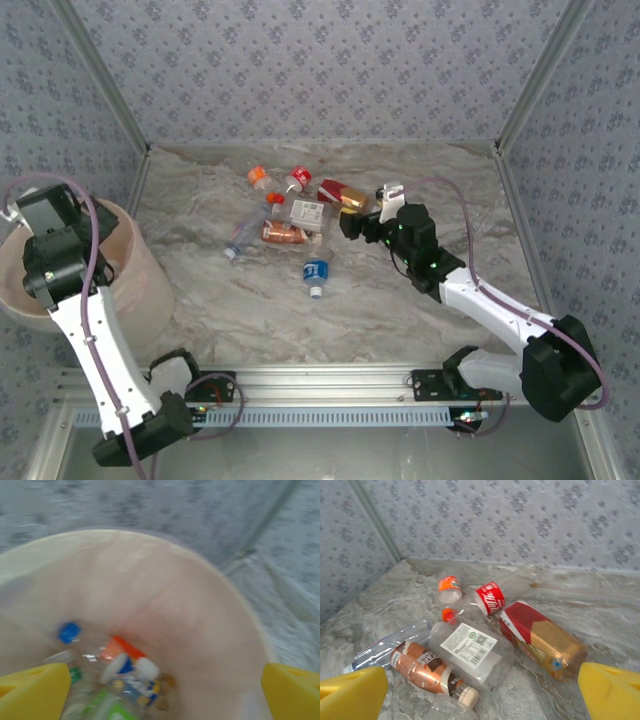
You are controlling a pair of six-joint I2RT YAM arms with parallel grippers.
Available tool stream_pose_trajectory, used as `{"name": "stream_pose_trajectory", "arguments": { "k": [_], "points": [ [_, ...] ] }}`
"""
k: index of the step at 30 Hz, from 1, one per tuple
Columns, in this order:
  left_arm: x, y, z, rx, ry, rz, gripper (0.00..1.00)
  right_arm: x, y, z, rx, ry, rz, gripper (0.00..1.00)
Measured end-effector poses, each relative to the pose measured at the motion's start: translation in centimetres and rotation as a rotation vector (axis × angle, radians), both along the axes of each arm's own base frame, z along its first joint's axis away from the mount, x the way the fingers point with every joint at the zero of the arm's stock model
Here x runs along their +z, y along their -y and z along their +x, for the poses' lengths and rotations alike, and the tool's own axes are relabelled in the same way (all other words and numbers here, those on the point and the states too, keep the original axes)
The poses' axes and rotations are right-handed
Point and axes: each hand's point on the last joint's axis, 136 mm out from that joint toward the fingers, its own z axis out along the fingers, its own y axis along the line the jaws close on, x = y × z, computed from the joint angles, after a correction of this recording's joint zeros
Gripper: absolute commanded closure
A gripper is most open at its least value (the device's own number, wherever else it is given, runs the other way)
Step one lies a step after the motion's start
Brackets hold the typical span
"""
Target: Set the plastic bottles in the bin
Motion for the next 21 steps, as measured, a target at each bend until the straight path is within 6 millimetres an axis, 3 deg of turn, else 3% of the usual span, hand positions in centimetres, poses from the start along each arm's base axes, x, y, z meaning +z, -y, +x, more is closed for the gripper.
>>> {"name": "stream_pose_trajectory", "arguments": {
  "k": [5,12,17,21],
  "points": [
    [0.4,6.8,3.6,-0.281,0.035,-0.043,0.02,-2.9,0.8,-0.6,-0.083,-0.105,0.022,0.0],
    [-0.8,16.1,8.4,-0.587,0.009,-0.065,0.02,-7.0,0.9,-1.5,-0.153,-0.251,0.079,0.0],
    [-2.0,22.2,11.1,-0.755,0.025,-0.14,0.02,-9.1,-1.1,-2.6,-0.134,-0.317,0.085,0.01],
    [-3.8,24.7,12.5,-0.807,0.034,-0.218,0.02,-11.5,-3.4,-3.8,-0.086,-0.368,0.052,0.04]
  ]
}}
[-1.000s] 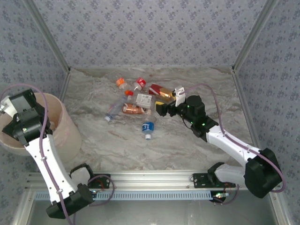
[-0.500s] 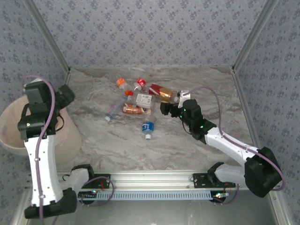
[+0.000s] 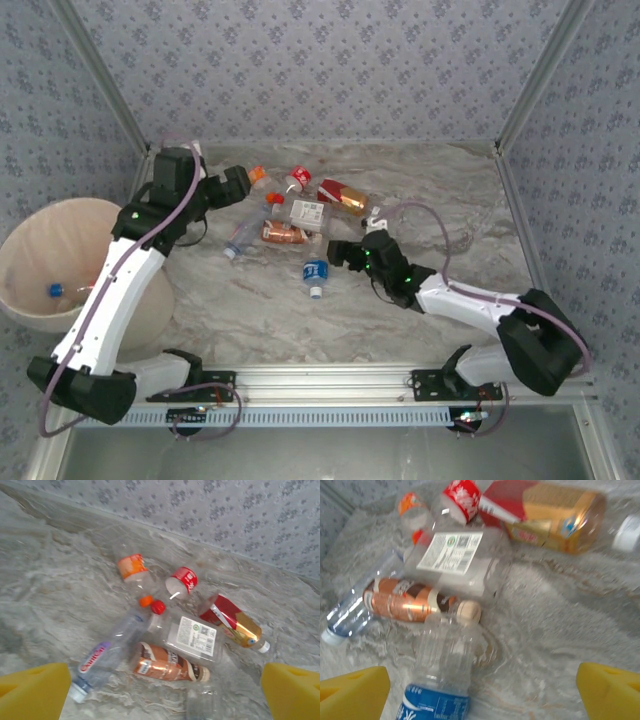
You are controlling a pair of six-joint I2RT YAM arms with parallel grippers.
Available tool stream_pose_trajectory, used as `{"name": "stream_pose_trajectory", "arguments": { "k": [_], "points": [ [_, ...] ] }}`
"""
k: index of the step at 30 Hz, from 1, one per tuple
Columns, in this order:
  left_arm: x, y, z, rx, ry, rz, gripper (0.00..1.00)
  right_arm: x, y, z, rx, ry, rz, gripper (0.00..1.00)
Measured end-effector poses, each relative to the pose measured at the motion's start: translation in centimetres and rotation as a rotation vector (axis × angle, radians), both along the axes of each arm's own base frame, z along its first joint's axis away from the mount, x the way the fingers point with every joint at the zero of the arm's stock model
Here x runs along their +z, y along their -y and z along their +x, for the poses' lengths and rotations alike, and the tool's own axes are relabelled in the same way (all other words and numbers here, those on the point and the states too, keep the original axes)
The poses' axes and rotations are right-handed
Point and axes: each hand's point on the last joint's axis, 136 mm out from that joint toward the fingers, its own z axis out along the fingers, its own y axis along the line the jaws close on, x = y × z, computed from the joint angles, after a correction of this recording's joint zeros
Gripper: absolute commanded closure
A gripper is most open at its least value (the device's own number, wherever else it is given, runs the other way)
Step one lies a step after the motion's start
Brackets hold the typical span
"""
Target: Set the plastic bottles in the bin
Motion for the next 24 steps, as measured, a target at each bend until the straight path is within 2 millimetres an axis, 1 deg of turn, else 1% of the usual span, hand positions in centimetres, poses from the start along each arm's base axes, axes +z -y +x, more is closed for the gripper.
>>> {"name": "stream_pose_trajectory", "arguments": {
  "k": [4,7,10,14,18,21,24],
  "points": [
    [-1.0,1.0,0.9,-0.014,-0.019,-0.035,0.02,-3.5,-2.6,-1.6,0.082,-0.052,-0.085,0.04],
    [-1.0,1.2,1.2,-0.016,-0.016,-0.047,0.02,-5.0,-4.1,-2.3,0.124,-0.069,-0.131,0.04],
    [-0.9,1.2,1.2,-0.017,-0.015,-0.05,0.02,-5.5,-5.3,-2.4,0.146,-0.071,-0.151,0.04],
    [-0.9,1.2,1.2,-0.017,-0.015,-0.05,0.02,-5.6,-6.7,-2.2,0.169,-0.056,-0.169,0.05],
    [-1.4,1.3,1.4,-0.012,-0.027,-0.046,0.02,-6.3,-7.3,-1.7,0.159,-0.065,-0.211,0.08],
    [-2.1,1.4,1.8,-0.011,-0.047,-0.039,0.02,-7.3,-7.0,-1.6,0.133,-0.086,-0.254,0.12],
    [-2.8,1.5,2.1,-0.011,-0.067,-0.032,0.02,-8.1,-6.1,-1.7,0.107,-0.107,-0.296,0.17]
  ]
}}
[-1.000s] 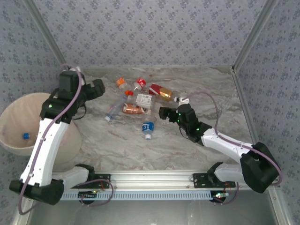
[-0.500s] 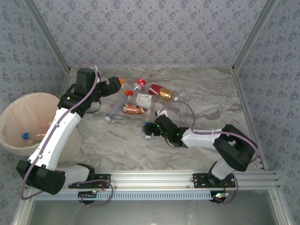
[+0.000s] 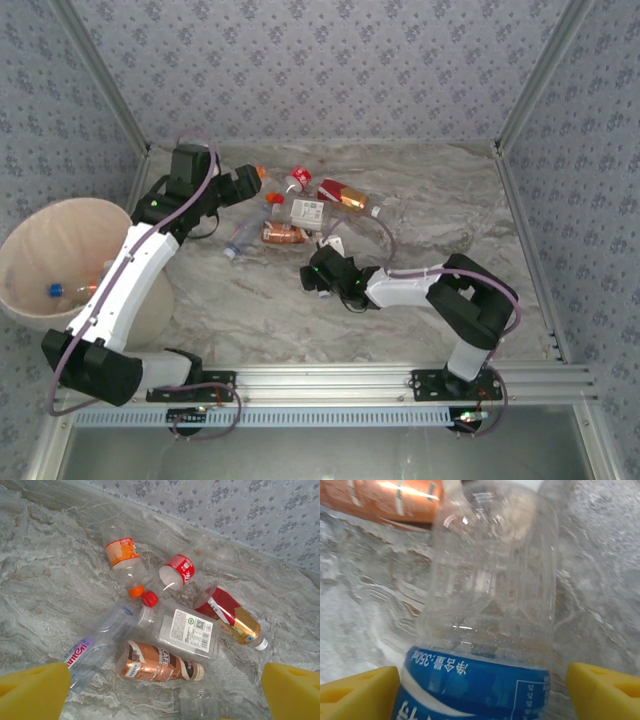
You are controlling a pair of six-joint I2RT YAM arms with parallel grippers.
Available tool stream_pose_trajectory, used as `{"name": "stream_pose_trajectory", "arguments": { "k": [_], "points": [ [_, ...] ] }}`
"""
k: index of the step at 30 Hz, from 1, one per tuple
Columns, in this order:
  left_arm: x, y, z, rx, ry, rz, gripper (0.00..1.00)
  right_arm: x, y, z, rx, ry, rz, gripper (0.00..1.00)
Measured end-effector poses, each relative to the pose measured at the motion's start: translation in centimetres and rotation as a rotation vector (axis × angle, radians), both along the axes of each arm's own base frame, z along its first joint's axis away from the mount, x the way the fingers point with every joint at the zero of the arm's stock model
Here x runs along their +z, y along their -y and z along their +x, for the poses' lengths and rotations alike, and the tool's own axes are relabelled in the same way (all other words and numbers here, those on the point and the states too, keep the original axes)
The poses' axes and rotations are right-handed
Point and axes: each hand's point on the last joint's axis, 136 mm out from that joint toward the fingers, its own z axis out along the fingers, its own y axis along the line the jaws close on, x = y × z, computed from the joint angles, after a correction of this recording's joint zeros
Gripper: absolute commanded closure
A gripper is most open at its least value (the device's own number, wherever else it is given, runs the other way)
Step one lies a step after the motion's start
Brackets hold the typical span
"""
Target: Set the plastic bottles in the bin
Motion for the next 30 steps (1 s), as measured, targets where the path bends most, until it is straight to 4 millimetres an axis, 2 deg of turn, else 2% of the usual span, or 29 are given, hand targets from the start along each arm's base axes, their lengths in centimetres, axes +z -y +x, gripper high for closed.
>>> {"name": "stream_pose_trajectory", "arguments": {
  "k": [8,13,17,21,26,30],
  "points": [
    [-0.5,0.1,0.2,0.0,-0.013,0.005,0.02,-1.9,0.6,-0.3,0.014,-0.017,-0.052,0.32],
    [-0.9,0.1,0.4,-0.001,-0.025,0.009,0.02,-1.7,0.2,-0.5,0.057,0.019,-0.02,0.41],
    [-1.0,0.6,0.4,-0.021,-0.026,-0.007,0.02,-1.2,0.7,-1.1,0.093,0.044,0.003,0.44],
    [-1.9,1.8,0.3,-0.073,-0.033,-0.046,0.02,0.8,0.6,-1.2,0.133,0.086,0.066,0.44],
    [-2.8,4.2,0.1,-0.175,-0.031,-0.142,0.02,5.8,-0.1,-0.4,0.18,0.18,0.207,0.44],
    [-2.0,7.1,-0.5,-0.288,-0.01,-0.217,0.02,9.4,-0.5,0.3,0.213,0.237,0.318,0.44]
  ]
}}
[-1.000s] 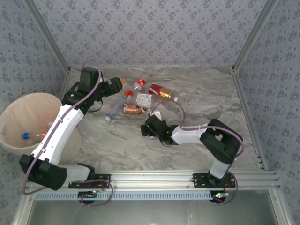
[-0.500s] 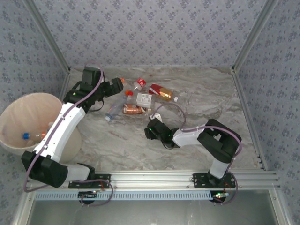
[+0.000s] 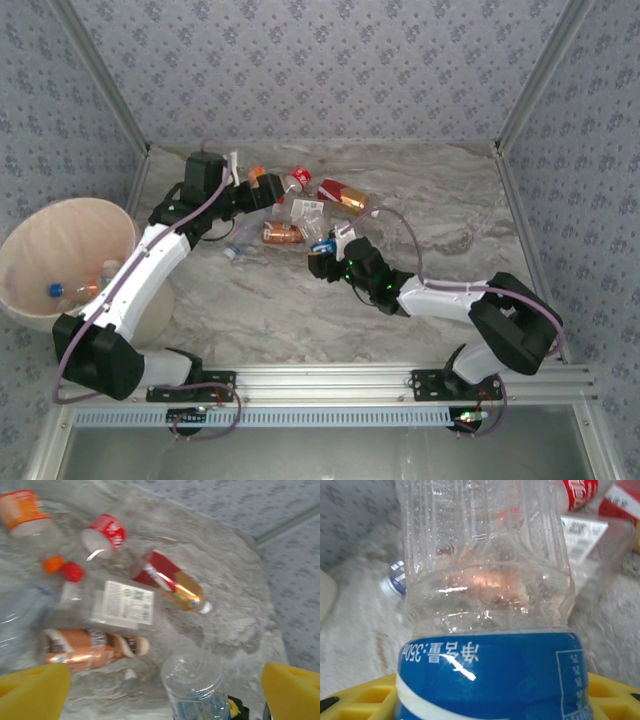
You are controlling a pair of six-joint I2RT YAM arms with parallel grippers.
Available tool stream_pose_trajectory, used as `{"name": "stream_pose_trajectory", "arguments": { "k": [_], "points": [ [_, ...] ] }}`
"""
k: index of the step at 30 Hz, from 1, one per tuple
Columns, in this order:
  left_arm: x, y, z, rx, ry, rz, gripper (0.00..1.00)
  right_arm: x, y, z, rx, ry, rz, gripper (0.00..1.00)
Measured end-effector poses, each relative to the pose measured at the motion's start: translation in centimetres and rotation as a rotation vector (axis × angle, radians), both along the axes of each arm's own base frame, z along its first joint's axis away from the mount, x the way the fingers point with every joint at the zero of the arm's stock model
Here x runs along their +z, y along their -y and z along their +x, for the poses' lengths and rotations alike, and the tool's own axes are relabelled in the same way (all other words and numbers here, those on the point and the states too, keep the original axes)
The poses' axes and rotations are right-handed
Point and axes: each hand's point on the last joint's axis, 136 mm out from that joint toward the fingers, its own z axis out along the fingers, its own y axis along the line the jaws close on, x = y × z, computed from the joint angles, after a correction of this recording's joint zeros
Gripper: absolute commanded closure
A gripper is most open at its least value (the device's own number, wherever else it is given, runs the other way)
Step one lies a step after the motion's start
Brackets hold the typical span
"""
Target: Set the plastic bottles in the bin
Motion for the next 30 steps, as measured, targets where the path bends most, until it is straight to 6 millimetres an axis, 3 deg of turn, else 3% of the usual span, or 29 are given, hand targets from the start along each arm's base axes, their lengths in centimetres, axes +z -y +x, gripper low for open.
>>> {"name": "stream_pose_trajectory", "arguments": {
  "k": [6,13,19,25,30],
  "points": [
    [0.9,5.0,-1.5,-0.124,0.055,-0.067,0.02,3.2,0.0,1.5,0.032,0.052,0.121,0.44],
    [-1.4,7.0,-0.6,-0.119,0.019,-0.109,0.02,6.9,-1.6,1.3,0.114,0.123,0.221,0.43],
    [-3.0,8.9,-0.8,-0.146,-0.014,-0.104,0.03,7.7,-1.9,1.1,0.136,0.141,0.246,0.42],
    [-3.0,9.6,-0.9,-0.148,-0.022,-0.122,0.14,8.1,-2.0,1.3,0.136,0.15,0.246,0.42],
    [-2.5,9.9,-0.6,-0.14,-0.022,-0.142,0.3,8.2,-2.2,1.5,0.131,0.16,0.207,0.38]
  ]
}}
